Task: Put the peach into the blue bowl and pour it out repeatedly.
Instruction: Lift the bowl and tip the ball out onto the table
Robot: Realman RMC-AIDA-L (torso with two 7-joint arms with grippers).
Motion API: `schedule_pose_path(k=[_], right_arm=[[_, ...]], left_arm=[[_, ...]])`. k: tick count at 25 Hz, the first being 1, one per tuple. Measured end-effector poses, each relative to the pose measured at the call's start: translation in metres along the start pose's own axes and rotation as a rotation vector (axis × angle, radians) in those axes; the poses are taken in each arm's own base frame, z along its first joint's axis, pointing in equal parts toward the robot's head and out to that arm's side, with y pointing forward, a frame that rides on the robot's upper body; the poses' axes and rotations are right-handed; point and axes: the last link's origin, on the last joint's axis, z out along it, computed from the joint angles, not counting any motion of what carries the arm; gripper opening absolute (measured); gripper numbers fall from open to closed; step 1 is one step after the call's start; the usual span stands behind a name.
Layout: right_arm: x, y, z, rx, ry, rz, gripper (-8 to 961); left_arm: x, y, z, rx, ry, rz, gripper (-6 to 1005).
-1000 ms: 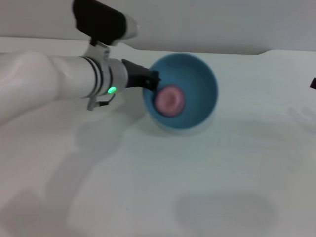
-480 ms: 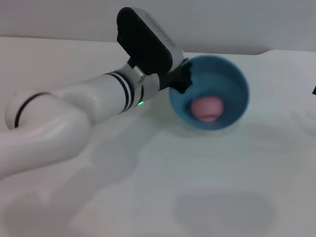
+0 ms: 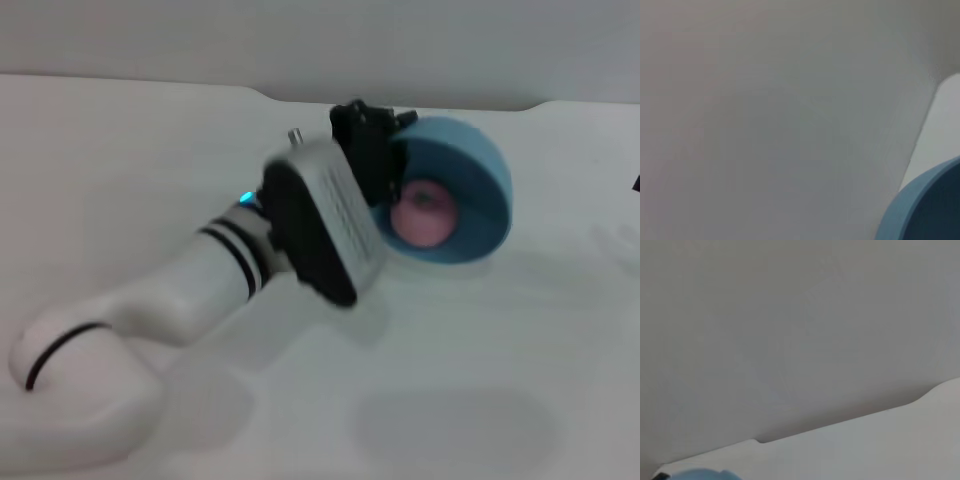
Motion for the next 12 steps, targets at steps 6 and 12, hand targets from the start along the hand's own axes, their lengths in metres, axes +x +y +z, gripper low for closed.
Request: schedule_pose_path(k=[6, 12], right_arm=[[0.001, 0.003, 0.003, -0.013, 0.009, -0.003, 589], [0.005, 0.003, 0.003, -0.017, 0.017, 0.008, 589]], left_arm=[[-0.004, 0.011, -0.011, 0.069, 0.033, 0.149, -1], [-0.010, 0.004, -0.018, 0.177, 0.015, 0.190, -1]])
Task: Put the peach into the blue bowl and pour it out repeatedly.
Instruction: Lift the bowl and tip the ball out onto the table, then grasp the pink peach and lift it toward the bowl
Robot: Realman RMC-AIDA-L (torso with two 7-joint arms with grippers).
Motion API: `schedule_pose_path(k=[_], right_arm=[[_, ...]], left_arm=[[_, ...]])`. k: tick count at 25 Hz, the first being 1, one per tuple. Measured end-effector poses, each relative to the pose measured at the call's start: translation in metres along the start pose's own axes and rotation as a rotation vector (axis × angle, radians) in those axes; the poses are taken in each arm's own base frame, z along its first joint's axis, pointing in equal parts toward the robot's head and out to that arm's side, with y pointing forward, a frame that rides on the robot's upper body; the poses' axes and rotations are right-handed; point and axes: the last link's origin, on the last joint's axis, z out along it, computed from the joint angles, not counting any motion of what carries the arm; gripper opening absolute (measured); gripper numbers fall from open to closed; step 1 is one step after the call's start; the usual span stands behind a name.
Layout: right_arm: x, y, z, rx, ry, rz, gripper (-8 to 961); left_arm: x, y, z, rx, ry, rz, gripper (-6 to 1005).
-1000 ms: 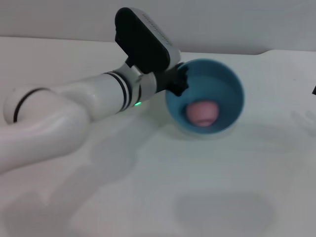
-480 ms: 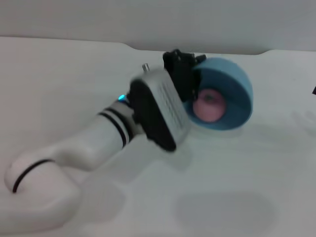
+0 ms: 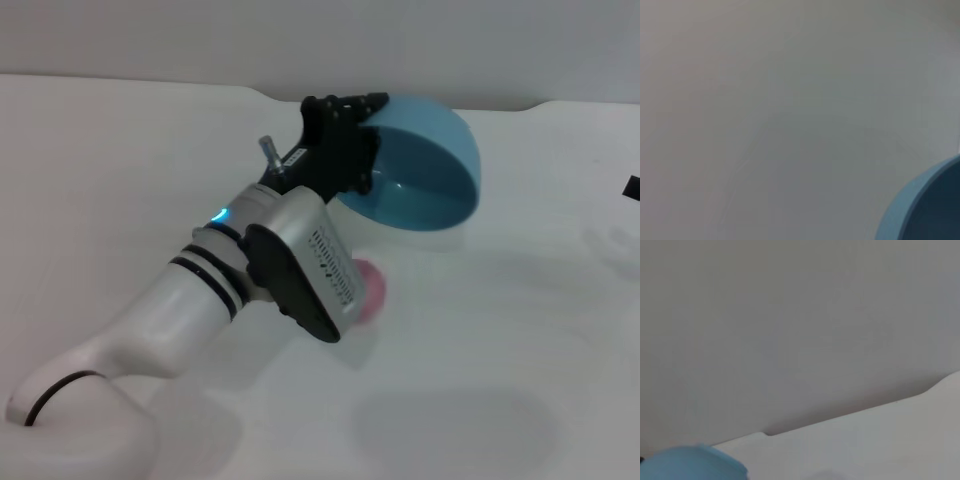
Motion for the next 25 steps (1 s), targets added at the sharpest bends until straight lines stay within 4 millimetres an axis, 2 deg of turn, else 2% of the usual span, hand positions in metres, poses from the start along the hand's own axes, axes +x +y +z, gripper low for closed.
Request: schedule_pose_path(k=[7, 11, 14, 15, 16, 17, 18, 20, 25], right_arm=[[0.005, 0.004, 0.002, -0.028, 0.022, 0.003, 588], [0.007, 0.011, 0.009, -0.058, 0.055, -0.020, 588], [0.005, 0.017, 0.015, -0.076, 0.066, -0.035, 588], [0.004, 0.018, 0.017, -0.081, 0.068, -0.038, 588], [0.003, 0.020, 0.020, -0.088, 0.071, -0.043, 588], [0.002, 0.024, 0.025, -0.102, 0.082, -0.054, 588], [0.002, 0.024, 0.025, -0.102, 0.082, -0.054, 588], [0.001, 0.034, 0.036, -0.135, 0.112, -0.079, 588], [0.001, 0.051, 0.056, -0.185, 0.169, -0.129, 588]], left_arm=[[-0.009, -0.011, -0.007, 0.110, -0.039, -0.009, -2], [-0.015, -0.023, -0.003, 0.168, -0.096, -0.165, -2], [-0.028, -0.041, 0.001, 0.241, -0.155, -0.303, -2], [-0.038, -0.050, 0.001, 0.266, -0.198, -0.393, -2], [-0.038, -0.050, 0.001, 0.266, -0.198, -0.393, -2], [-0.051, -0.059, 0.002, 0.265, -0.259, -0.482, -2], [-0.051, -0.059, 0.002, 0.265, -0.259, -0.482, -2], [-0.065, -0.066, 0.003, 0.222, -0.331, -0.574, -2], [-0.102, -0.089, 0.007, -0.001, -0.474, -0.830, -1]])
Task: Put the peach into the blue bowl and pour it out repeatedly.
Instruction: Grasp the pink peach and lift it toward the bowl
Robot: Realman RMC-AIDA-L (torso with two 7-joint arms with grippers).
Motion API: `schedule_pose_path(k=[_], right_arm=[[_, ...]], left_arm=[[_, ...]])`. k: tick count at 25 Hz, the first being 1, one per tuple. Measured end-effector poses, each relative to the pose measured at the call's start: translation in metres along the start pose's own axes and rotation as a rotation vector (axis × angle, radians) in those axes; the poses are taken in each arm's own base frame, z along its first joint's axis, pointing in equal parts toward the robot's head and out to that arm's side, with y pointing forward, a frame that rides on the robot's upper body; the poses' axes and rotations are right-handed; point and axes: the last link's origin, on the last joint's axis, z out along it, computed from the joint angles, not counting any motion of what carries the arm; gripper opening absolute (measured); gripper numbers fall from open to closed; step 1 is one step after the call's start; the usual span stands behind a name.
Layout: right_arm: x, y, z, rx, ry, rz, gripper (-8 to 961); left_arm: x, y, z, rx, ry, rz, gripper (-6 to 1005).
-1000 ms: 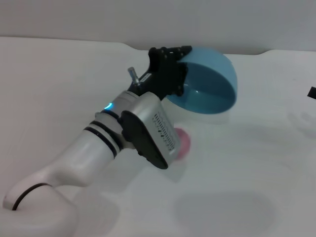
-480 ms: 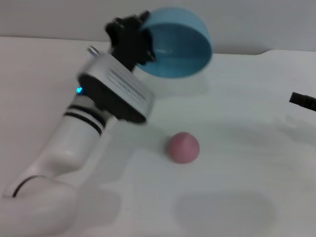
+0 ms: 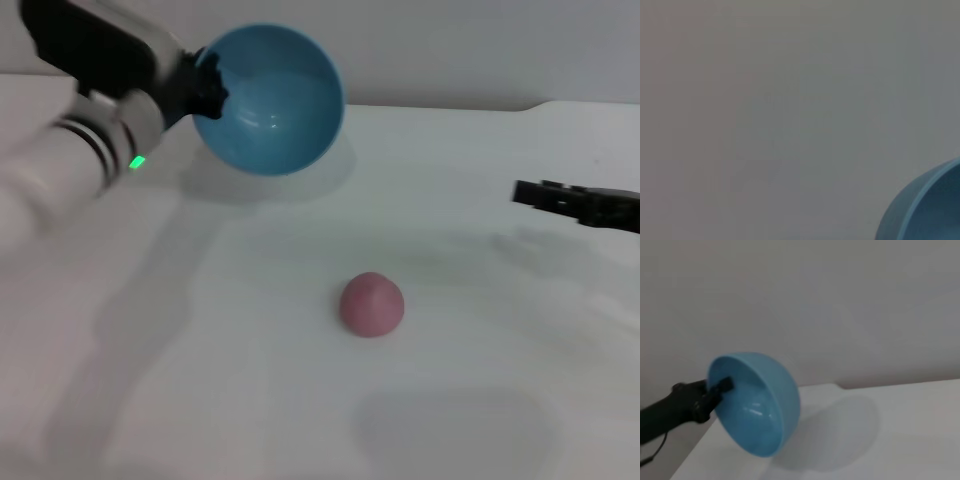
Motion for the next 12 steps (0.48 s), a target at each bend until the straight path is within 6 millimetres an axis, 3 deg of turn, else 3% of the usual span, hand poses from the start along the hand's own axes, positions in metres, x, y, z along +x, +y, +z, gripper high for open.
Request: schedule_pose_path(k=[7, 12], right_arm=[[-0.003, 0.026, 0.046, -0.076, 0.179, -0.132, 588], [0.001, 0.043, 0.078, -0.092, 0.301, -0.251, 587]], left_arm=[[0.002, -0.038, -0.009, -0.305, -0.213, -0.241, -1], [-0.004, -0.046, -0.019, -0.342, -0.378, -0.258, -1]])
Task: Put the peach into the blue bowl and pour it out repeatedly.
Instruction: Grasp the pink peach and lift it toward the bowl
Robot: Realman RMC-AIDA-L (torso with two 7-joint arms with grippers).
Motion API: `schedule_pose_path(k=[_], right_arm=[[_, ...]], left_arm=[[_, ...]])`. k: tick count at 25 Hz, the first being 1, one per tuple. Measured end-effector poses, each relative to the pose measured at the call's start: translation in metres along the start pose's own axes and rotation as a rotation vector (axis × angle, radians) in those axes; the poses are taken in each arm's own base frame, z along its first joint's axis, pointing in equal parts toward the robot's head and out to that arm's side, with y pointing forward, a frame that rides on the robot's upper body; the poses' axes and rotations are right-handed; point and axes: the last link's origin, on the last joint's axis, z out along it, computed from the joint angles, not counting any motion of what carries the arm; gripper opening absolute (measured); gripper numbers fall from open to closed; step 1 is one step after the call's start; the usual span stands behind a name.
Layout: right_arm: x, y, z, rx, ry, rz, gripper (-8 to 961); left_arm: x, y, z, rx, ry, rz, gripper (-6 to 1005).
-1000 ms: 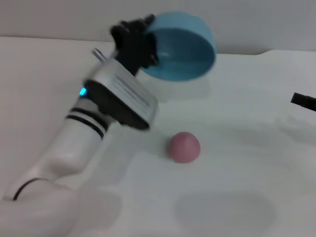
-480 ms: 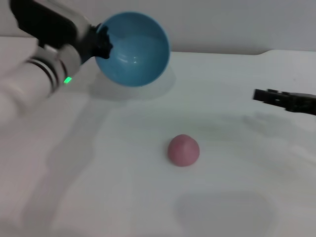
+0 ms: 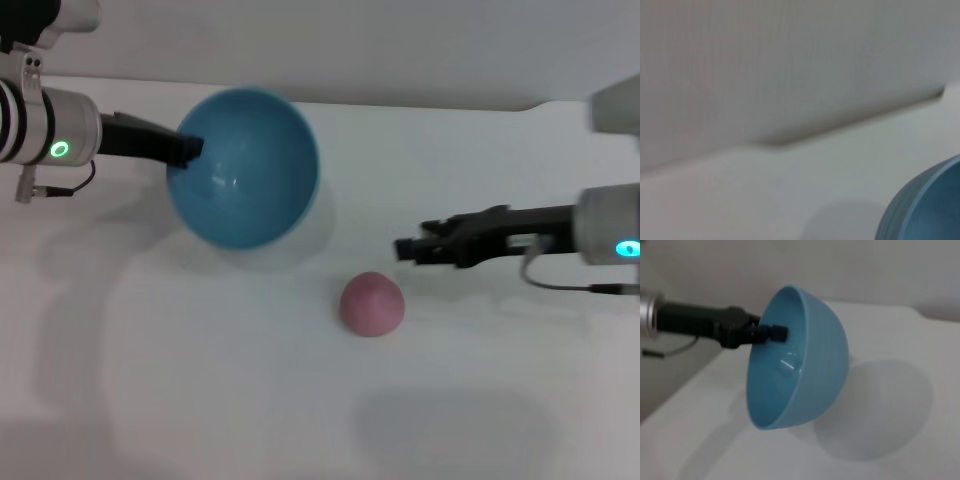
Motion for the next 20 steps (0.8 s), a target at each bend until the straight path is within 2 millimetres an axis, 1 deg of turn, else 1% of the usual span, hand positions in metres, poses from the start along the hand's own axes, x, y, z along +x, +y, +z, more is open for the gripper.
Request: schedule_pose_path(k=[3, 5, 6, 9, 13, 20], right_arm=[[-0.005, 0.012, 0.023, 0.011, 0.084, -0.120, 587], [-0.007, 0.020, 0.037, 0.017, 0.138, -0.199, 587], [-0.007, 0.022, 0.042, 0.018, 0.158, -0.219, 587], [-0.006, 0.029, 0.055, 0.000, 0.224, -0.261, 587], [-0.004, 0.030, 0.062, 0.002, 0.261, -0.278, 587], [0.009, 0.023, 0.061, 0.026, 0.277, -0.249, 587]], left_arm=[[-0.002, 0.002, -0.004, -0.012, -0.092, -0.014, -1], [-0.003, 0.003, -0.005, -0.018, -0.108, -0.016, -2], [-0.001, 0.007, -0.009, -0.032, -0.122, -0.014, -2], [0.000, 0.011, -0.014, -0.051, -0.128, -0.021, -2], [0.000, 0.017, -0.018, -0.083, -0.149, -0.020, -2], [0.001, 0.017, -0.019, -0.084, -0.145, -0.020, -2]])
